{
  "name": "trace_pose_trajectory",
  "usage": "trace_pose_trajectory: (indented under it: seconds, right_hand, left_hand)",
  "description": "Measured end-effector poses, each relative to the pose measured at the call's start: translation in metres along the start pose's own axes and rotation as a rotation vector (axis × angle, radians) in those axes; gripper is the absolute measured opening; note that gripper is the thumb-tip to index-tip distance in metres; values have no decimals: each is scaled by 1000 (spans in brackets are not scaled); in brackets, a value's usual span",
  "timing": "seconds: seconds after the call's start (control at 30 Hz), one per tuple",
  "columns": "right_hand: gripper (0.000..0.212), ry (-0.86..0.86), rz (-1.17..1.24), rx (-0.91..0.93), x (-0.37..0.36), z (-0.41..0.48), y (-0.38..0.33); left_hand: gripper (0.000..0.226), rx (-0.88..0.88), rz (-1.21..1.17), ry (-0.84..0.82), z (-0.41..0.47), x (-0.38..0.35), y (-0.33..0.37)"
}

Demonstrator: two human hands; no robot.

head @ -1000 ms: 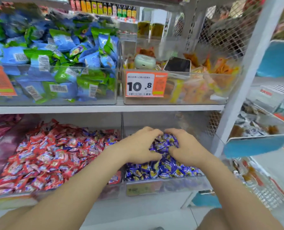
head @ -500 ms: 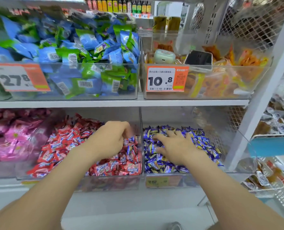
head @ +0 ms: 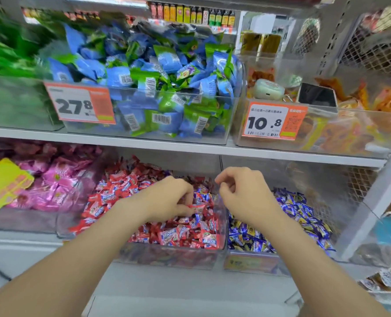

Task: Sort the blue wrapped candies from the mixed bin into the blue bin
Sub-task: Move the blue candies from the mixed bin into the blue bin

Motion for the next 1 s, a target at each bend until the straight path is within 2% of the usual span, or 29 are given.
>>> trace_pose_trajectory:
  seconds: [0.07, 0.13, 0.27, 0.4, 0.47, 0.53, 0.63, 0.67, 0.73, 0.83, 0.93, 1.0]
  right_hand:
    - [29, -22, -14, 15, -7, 10, -3]
    - [36, -64, -55, 70, -18, 20, -6]
    - [46, -309, -243, 184, -54, 39, -12]
    - [29, -461, -455, 222, -71, 59, -16]
    - [29, -519, -520, 230, -78, 69, -14]
    - [26, -588, -596, 239, -87, 75, -10]
    - [9, -737, -649, 239, -101, 75, -4]
    - [16, -778, -639, 236, -104, 75, -2]
    - [23, -808, -614, 230, -105, 76, -1]
    - [14, -808, -663, 206, -107, 77, -1]
    - [23, -828, -674, 183, -112, 75, -5]
    - [21, -828, -618, 159, -113, 76, -4]
  left_hand:
    - [27, 10, -51, -42, -5, -4, -5]
    - [38, 2, -32, -29, -6, -8, -1]
    - [45, 33, 178, 101, -2, -21, 10]
    - [22, 37, 30, 112, 2, -24, 8]
    - [16, 71, -54, 127, 4, -14, -3]
    - [22, 128, -46, 182, 1, 1, -17]
    - [38, 154, -20, 301, -7, 23, -37]
    - [41, 164, -70, 325, -9, 29, -43]
    - [41, 207, -183, 395, -13, 40, -55]
    - [43, 253, -196, 456, -15, 46, -68]
    - [28, 283, -231, 422, -16, 42, -80]
    - [31, 289, -218, 377, -13, 39, -85]
Point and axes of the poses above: each hand's wrist, its own z-axis towards the middle knuckle, its own x-axis out of the back of the hand, y = z × x, the point moved 6 cm from there along z, towards the middle knuckle, and after that the axes turned 13 degrees about x, right-handed, at the moved point
